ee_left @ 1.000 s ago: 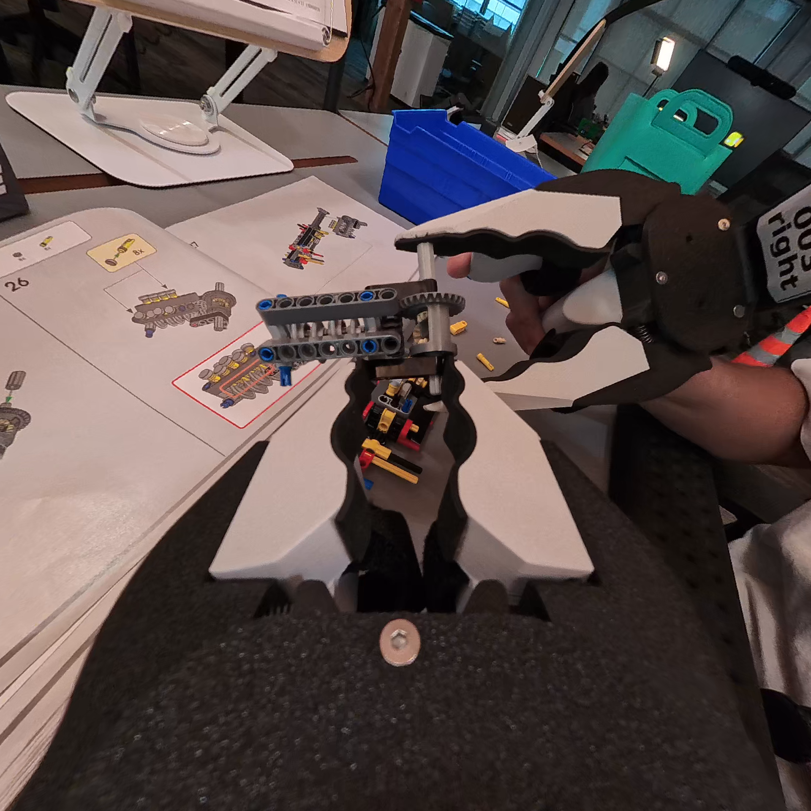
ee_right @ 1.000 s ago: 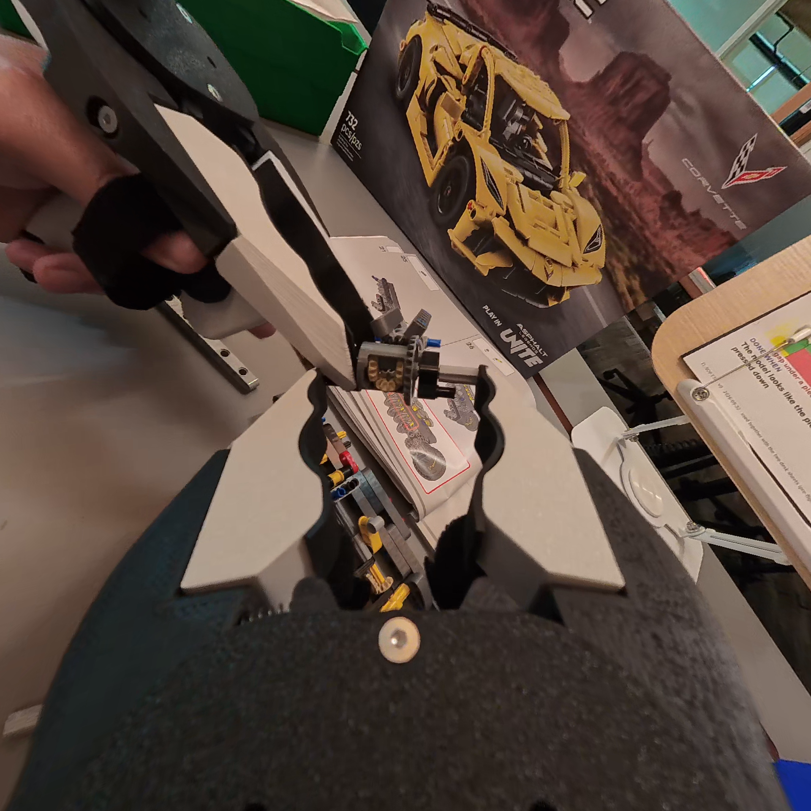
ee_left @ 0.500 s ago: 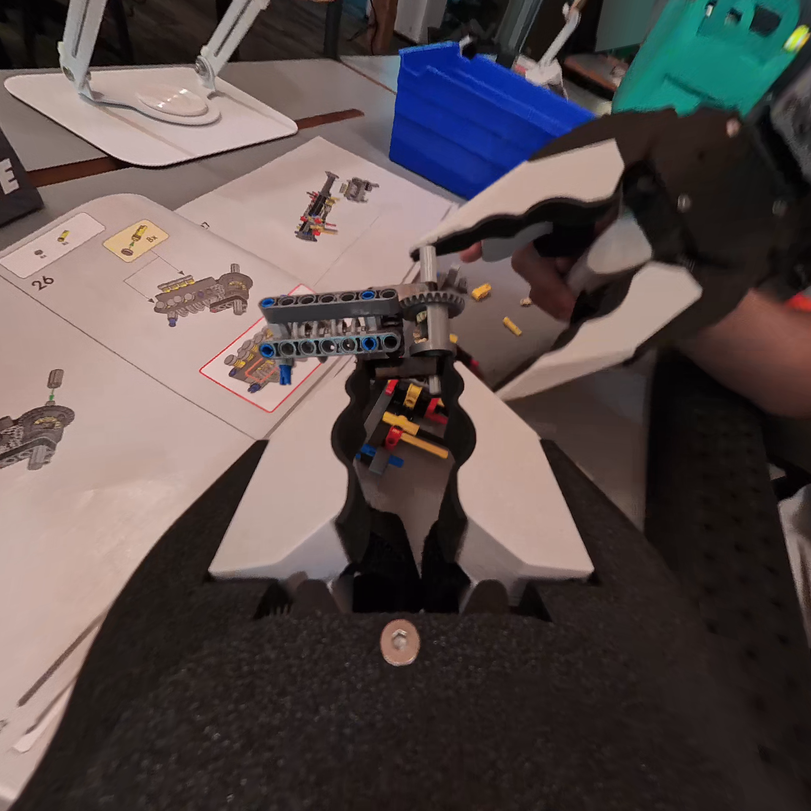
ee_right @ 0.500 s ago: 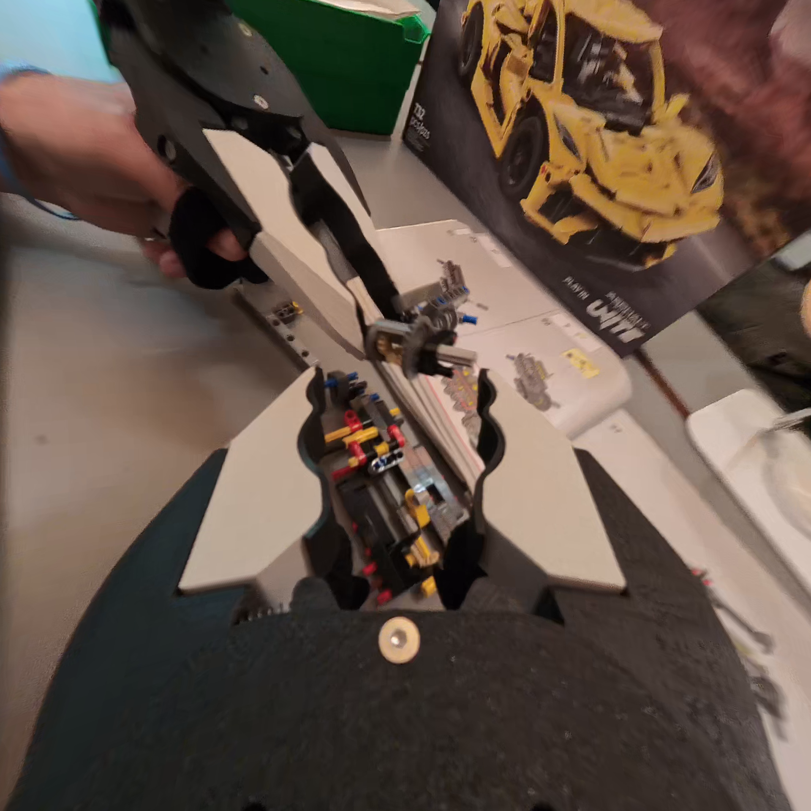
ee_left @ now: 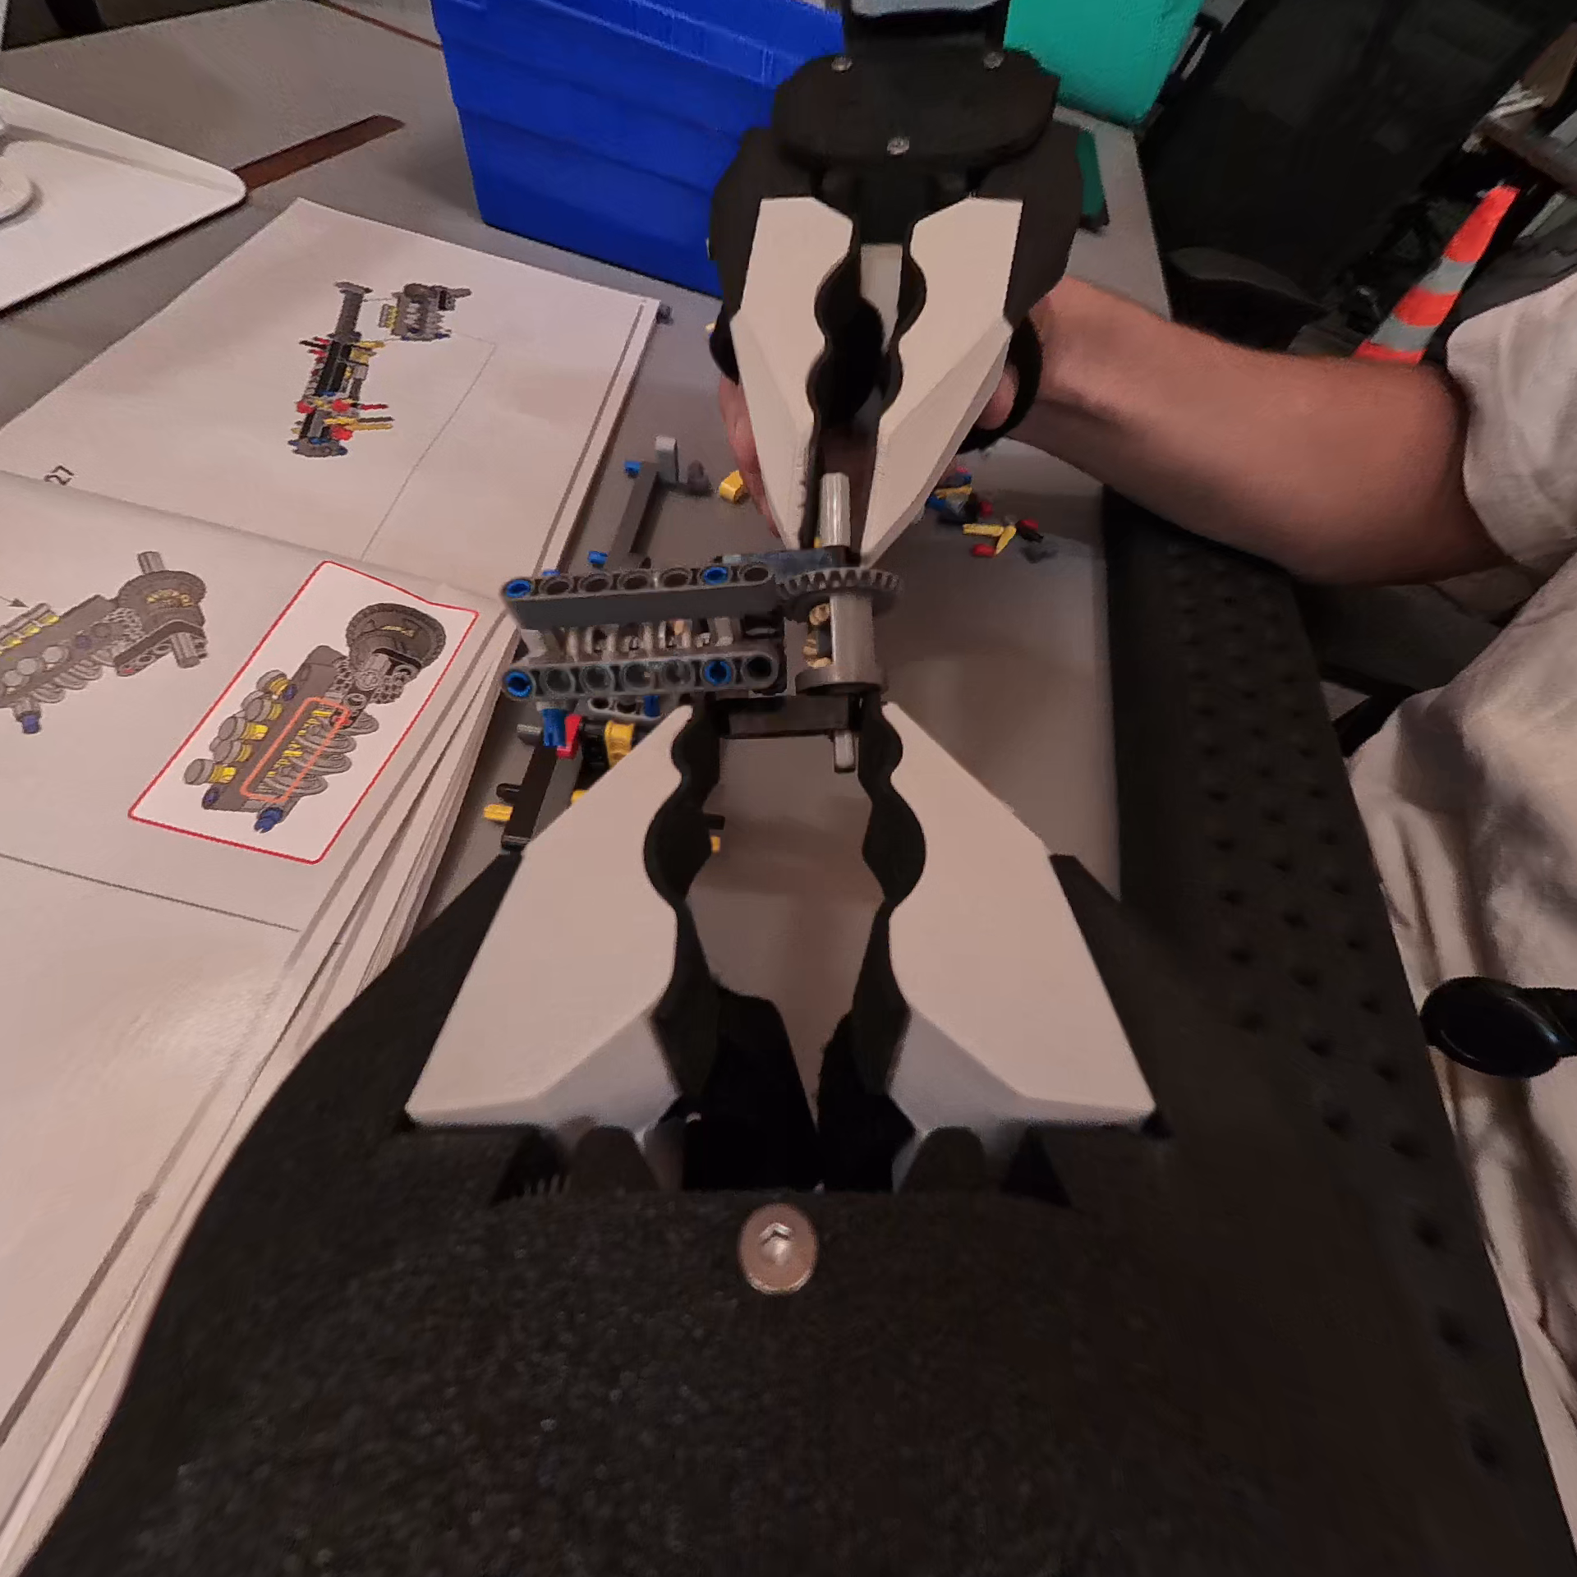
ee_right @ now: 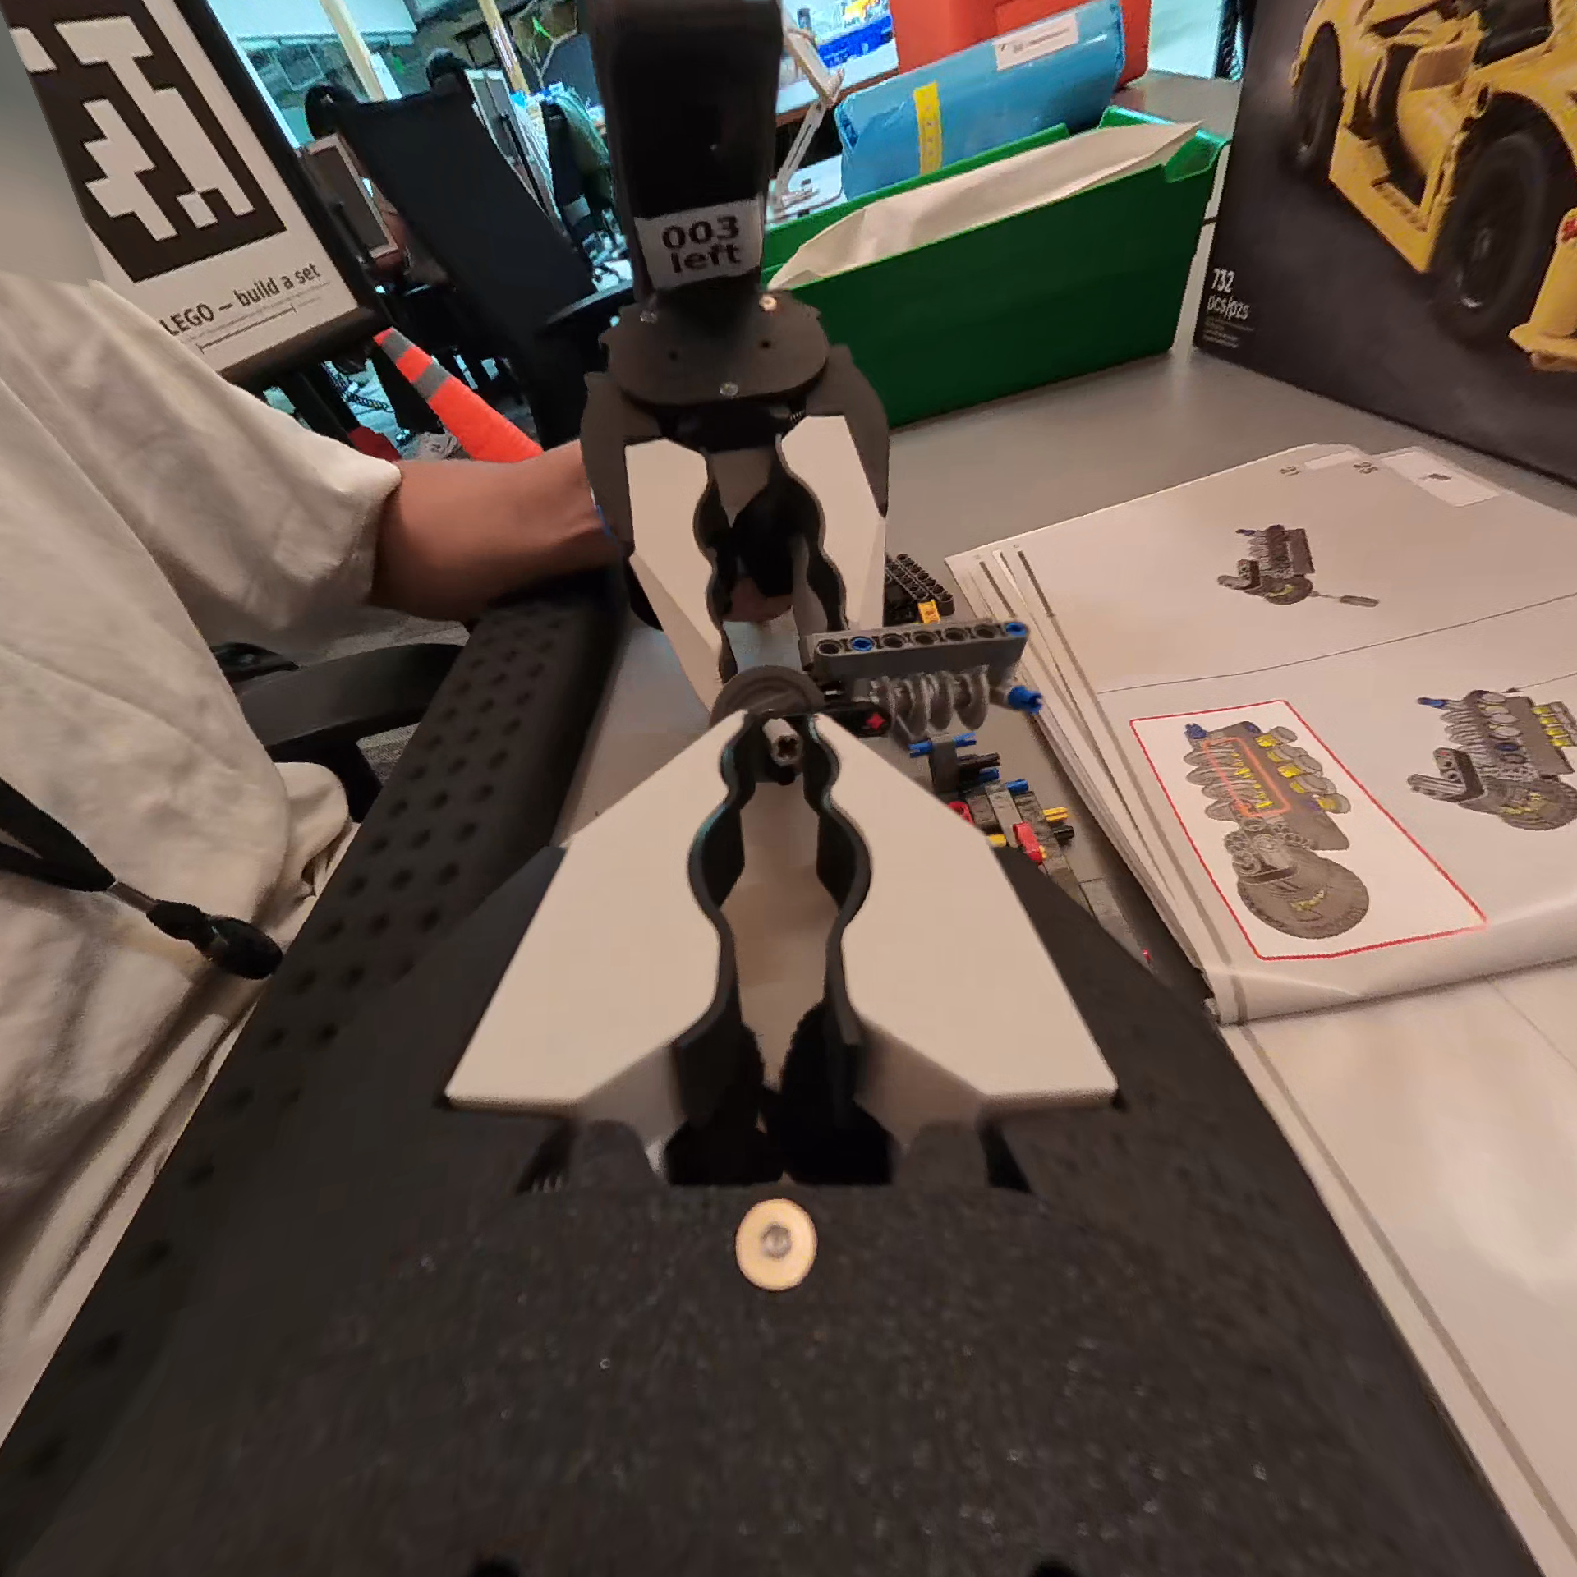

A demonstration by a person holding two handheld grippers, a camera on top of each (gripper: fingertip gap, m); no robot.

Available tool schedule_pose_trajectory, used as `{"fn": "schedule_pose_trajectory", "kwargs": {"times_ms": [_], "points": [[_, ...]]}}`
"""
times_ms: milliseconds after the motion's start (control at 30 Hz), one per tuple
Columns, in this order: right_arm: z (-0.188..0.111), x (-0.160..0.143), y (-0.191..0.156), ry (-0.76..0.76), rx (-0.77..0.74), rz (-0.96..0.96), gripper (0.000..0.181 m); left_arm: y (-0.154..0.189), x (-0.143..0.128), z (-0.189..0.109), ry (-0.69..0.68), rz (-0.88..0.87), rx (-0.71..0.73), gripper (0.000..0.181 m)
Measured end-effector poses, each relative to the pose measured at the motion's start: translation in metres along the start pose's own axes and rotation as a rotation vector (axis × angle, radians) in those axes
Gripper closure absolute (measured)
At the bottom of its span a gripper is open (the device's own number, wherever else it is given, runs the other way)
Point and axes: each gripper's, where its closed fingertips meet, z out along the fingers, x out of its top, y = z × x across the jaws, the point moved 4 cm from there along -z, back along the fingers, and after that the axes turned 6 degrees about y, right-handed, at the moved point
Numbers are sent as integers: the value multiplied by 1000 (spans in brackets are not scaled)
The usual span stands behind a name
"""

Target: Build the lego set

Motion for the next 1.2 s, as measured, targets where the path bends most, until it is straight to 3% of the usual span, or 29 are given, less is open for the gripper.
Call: {"fn": "schedule_pose_trajectory", "kwargs": {"times_ms": [333,467,567,667,767,833,900,1033,1200], "points": [[-4,3,1,42,51,75,174,2,8,-6,44,34,18,149],[-17,12,5,100,9,61,174,-4,15,-18,84,19,73,132],[-29,27,5,162,-56,34,175,7,6,-16,-12,6,74,125],[-40,40,-11,233,-121,2,174,35,-1,-8,-100,44,103,135],[-52,35,-22,306,-265,-83,175,52,-21,7,-281,-41,241,149],[-59,21,-21,327,-361,-119,174,68,-32,22,-320,-133,285,149],[-62,13,-20,356,-376,-87,175,83,-42,35,-359,-135,318,148],[-64,26,-25,404,-336,-115,174,95,-46,49,-377,-155,367,162],[-64,25,-28,420,-302,-77,175,87,-53,62,-433,-181,473,156]]}}
